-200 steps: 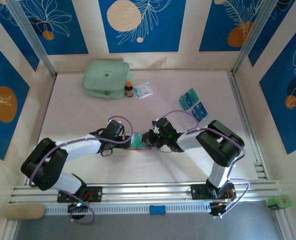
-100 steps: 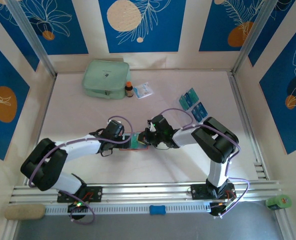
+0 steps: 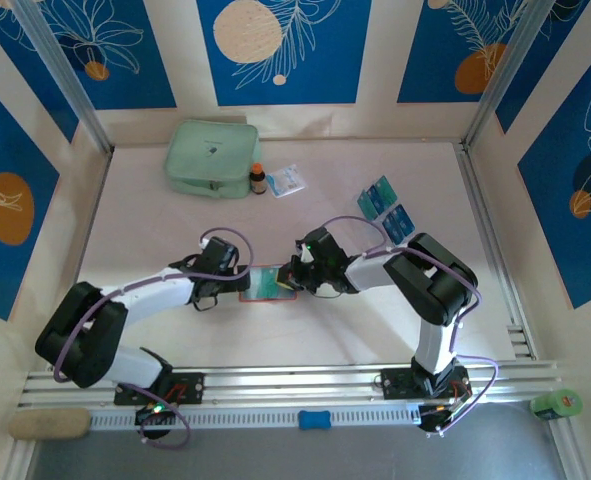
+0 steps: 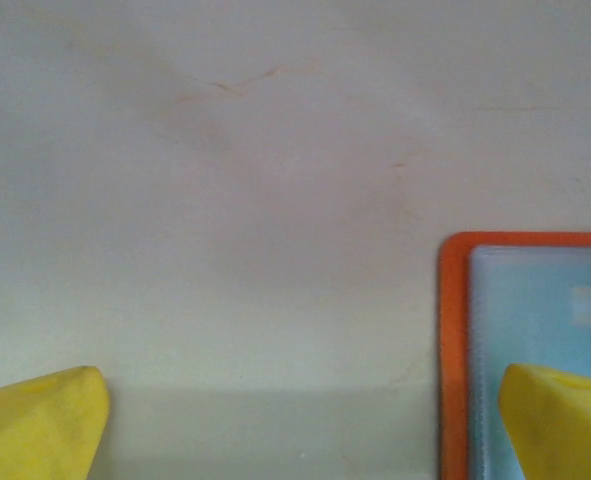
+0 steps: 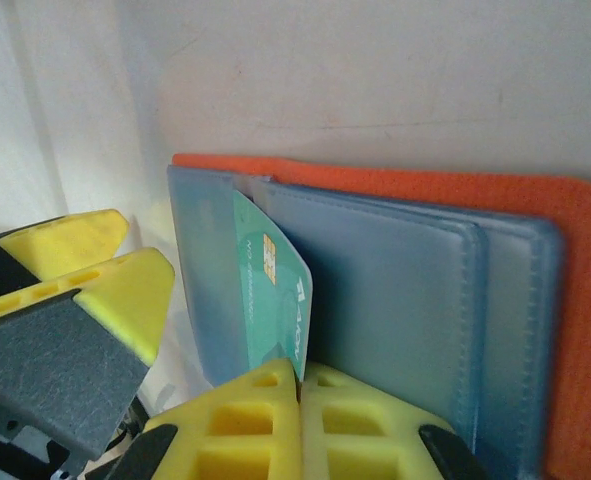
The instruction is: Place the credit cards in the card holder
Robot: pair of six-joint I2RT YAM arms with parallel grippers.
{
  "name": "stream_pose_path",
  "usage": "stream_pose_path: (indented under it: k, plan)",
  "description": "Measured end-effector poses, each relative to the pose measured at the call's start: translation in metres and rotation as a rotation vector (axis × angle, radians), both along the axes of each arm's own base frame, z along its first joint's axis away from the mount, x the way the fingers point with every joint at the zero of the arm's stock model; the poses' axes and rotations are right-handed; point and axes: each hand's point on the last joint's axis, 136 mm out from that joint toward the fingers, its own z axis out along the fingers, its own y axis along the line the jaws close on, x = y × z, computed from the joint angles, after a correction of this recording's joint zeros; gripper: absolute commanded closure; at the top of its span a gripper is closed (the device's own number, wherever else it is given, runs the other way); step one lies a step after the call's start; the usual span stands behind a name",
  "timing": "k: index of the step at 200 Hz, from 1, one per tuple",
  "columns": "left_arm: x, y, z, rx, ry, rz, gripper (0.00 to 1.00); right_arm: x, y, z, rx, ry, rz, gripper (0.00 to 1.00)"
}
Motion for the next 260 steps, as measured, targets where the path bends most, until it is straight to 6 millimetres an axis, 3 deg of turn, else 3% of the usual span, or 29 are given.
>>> stream_pose_path:
  k: [64,128,160,185,207,260]
  plan:
    - [0.001,0.006,-0.009,0.012,0.020,0.031,0.00,0.001,0.002,0.002,-0.010,0.025,0.023,1.00]
    - [0.002,0.006,-0.010,0.016,0.019,0.032,0.00,0.004,0.016,-0.001,0.007,0.073,0.083,1.00]
    - [0.002,0.006,-0.009,0.015,0.018,0.032,0.00,0.005,0.019,0.000,-0.010,0.085,0.115,0.73]
    - [0.002,0.006,-0.009,0.014,0.017,0.032,0.00,0.003,0.016,0.007,-0.045,0.072,0.144,0.68]
    - [0.002,0.006,-0.009,0.013,0.015,0.032,0.00,-0.003,0.005,0.011,-0.107,0.067,0.162,0.71]
    - [0.002,0.006,-0.009,0.009,0.009,0.032,0.00,0.005,0.007,0.031,-0.176,-0.005,0.210,0.93]
